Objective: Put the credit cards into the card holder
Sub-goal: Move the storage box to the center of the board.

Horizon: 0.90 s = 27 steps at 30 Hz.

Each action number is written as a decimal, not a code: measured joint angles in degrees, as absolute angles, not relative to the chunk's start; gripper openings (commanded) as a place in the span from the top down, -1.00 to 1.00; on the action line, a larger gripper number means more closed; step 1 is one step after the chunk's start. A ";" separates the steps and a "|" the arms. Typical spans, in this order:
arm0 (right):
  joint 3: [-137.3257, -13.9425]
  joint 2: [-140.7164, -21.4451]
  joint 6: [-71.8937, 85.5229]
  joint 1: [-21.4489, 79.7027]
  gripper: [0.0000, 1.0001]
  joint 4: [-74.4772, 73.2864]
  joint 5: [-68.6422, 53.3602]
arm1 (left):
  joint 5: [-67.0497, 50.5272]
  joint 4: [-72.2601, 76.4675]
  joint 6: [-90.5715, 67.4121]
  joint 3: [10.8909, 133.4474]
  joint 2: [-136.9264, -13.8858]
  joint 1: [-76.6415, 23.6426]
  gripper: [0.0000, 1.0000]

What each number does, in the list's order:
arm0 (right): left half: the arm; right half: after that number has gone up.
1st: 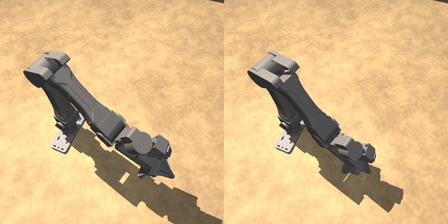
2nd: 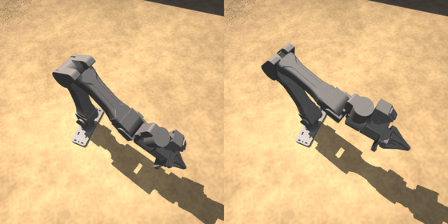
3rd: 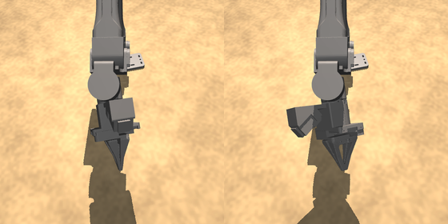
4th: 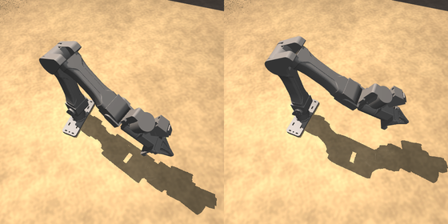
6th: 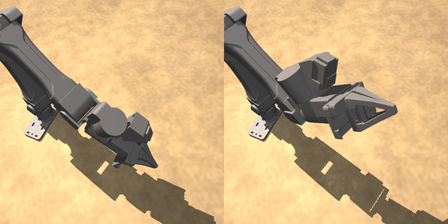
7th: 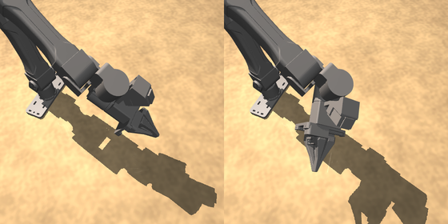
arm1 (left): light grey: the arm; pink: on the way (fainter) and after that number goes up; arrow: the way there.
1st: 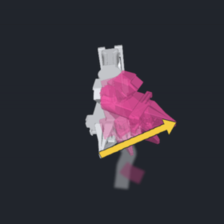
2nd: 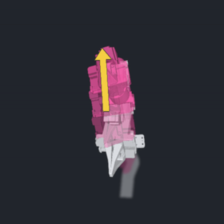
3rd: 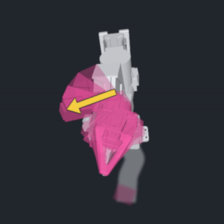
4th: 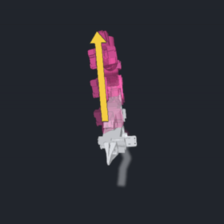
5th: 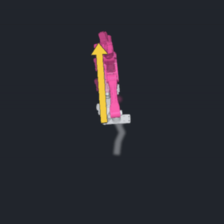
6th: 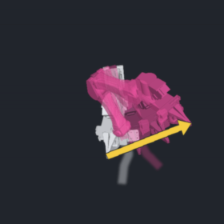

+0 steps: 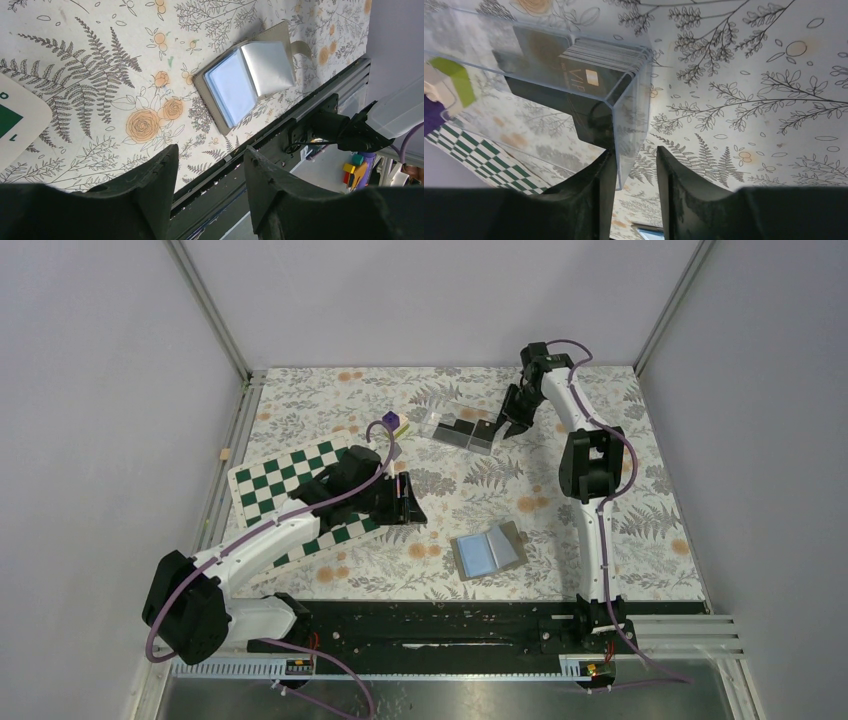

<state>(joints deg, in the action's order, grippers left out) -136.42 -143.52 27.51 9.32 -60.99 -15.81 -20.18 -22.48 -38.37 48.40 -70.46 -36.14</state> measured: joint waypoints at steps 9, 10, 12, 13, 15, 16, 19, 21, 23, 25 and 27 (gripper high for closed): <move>-132.97 -143.52 24.73 9.47 0.78 -61.60 -17.65 | -20.32 -22.52 -38.39 48.21 -70.46 -36.14 -0.02; -132.97 -143.52 24.38 9.47 0.82 -61.78 -17.56 | -20.34 -22.46 -38.39 48.16 -70.46 -36.14 -0.02; -132.49 -143.28 23.40 9.41 0.88 -62.24 -17.34 | -20.36 -22.37 -38.39 48.05 -70.46 -36.14 -0.02; -131.72 -143.06 23.03 9.43 0.91 -62.35 -17.32 | -20.36 -22.22 -38.41 47.92 -70.46 -36.14 -0.02; -129.58 -141.99 22.28 9.50 0.95 -62.33 -17.93 | -20.36 -21.96 -38.44 47.40 -70.46 -36.14 -0.02; -128.68 -141.34 21.85 9.61 0.96 -62.37 -17.78 | -20.38 -21.93 -38.46 47.16 -70.46 -36.14 -0.02; -124.36 -138.65 20.16 10.17 0.97 -62.50 -16.73 | -20.47 -21.61 -38.68 46.37 -70.46 -36.14 -0.02; -121.16 -136.79 19.38 10.61 0.97 -62.30 -16.64 | -20.58 -21.39 -38.94 46.09 -70.46 -36.14 -0.02; -116.38 -133.93 18.94 11.25 0.97 -61.65 -16.53 | -20.69 -21.08 -39.09 45.89 -70.46 -36.14 -0.02; -110.89 -130.78 18.65 11.81 0.97 -60.27 -16.56 | -20.80 -20.78 -39.29 45.67 -70.46 -36.14 -0.02; -106.32 -127.83 18.50 12.40 0.97 -59.88 -16.51 | -20.84 -20.58 -39.51 45.36 -70.46 -36.16 -0.02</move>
